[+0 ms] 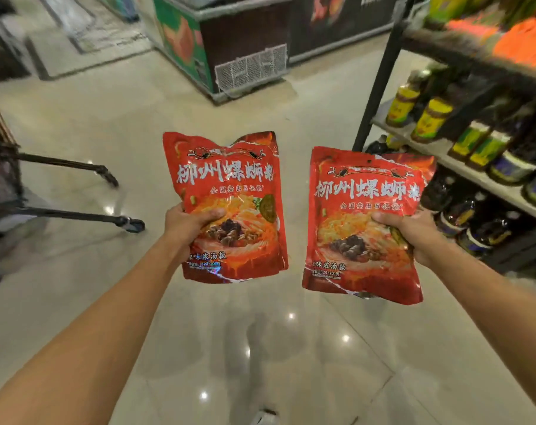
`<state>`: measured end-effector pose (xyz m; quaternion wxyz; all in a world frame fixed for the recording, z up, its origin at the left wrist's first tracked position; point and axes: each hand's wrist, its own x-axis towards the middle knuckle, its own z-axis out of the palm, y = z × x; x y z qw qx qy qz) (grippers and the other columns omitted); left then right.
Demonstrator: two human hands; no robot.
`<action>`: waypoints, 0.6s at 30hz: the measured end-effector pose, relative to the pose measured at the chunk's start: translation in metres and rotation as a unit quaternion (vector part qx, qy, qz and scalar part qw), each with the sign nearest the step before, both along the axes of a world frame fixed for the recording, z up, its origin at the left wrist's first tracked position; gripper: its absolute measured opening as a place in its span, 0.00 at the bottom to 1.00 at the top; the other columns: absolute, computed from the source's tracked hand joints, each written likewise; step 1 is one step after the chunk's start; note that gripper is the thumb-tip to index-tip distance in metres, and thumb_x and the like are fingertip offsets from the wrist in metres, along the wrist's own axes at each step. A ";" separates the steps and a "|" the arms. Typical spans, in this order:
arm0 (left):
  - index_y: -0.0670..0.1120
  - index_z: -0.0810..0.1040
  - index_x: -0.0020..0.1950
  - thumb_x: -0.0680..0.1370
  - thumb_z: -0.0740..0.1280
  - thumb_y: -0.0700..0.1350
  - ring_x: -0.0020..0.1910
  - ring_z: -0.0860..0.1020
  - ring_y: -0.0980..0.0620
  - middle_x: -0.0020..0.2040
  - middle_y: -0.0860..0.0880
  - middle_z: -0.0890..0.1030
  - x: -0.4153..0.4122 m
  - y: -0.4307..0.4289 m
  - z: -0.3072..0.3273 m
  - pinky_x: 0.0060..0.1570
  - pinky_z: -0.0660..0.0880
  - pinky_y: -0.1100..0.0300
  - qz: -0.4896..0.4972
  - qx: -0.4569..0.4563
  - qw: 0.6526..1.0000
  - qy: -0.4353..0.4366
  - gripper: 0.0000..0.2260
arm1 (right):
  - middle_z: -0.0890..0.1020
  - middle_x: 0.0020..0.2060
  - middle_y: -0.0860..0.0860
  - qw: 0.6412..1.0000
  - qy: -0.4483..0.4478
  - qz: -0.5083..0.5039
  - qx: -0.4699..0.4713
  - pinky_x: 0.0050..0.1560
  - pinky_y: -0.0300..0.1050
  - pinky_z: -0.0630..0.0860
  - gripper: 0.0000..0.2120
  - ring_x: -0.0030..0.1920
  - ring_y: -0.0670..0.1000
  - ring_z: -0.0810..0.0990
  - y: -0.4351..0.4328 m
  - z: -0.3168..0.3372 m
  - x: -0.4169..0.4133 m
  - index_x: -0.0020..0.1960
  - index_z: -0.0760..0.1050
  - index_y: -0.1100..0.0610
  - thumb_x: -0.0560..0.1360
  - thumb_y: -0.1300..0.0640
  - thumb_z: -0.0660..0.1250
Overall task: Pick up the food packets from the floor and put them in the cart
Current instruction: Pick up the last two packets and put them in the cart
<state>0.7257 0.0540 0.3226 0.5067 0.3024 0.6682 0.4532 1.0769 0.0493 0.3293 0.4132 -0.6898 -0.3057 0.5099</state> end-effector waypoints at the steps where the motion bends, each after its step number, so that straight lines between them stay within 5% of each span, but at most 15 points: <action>1: 0.46 0.76 0.55 0.66 0.77 0.40 0.40 0.82 0.50 0.45 0.49 0.82 -0.010 -0.005 0.027 0.34 0.78 0.58 0.014 0.017 1.000 -0.003 0.20 | 0.81 0.41 0.51 1.000 0.010 0.010 0.016 0.25 0.36 0.76 0.12 0.35 0.49 0.82 0.005 0.025 -0.011 0.45 0.73 0.56 0.67 0.63 0.75; 4: 0.47 0.76 0.55 0.66 0.77 0.40 0.40 0.82 0.50 0.45 0.50 0.83 -0.043 -0.026 0.103 0.32 0.78 0.59 0.054 0.066 0.996 0.003 0.20 | 0.80 0.39 0.51 0.997 0.047 0.038 0.052 0.24 0.36 0.76 0.16 0.28 0.46 0.82 0.014 0.091 -0.051 0.51 0.74 0.59 0.67 0.63 0.75; 9: 0.43 0.77 0.57 0.63 0.78 0.40 0.44 0.83 0.44 0.50 0.43 0.83 -0.114 -0.065 0.197 0.48 0.79 0.48 0.133 0.115 0.984 0.029 0.24 | 0.82 0.44 0.55 0.983 0.069 0.141 0.092 0.46 0.49 0.77 0.23 0.41 0.55 0.81 0.039 0.171 -0.127 0.56 0.73 0.60 0.65 0.59 0.77; 18: 0.48 0.75 0.46 0.59 0.78 0.40 0.44 0.82 0.44 0.44 0.45 0.83 -0.252 -0.144 0.275 0.53 0.78 0.45 0.286 0.196 0.938 0.027 0.20 | 0.83 0.47 0.55 0.935 0.108 0.299 0.158 0.45 0.53 0.79 0.23 0.46 0.58 0.83 0.061 0.256 -0.317 0.53 0.74 0.57 0.62 0.57 0.79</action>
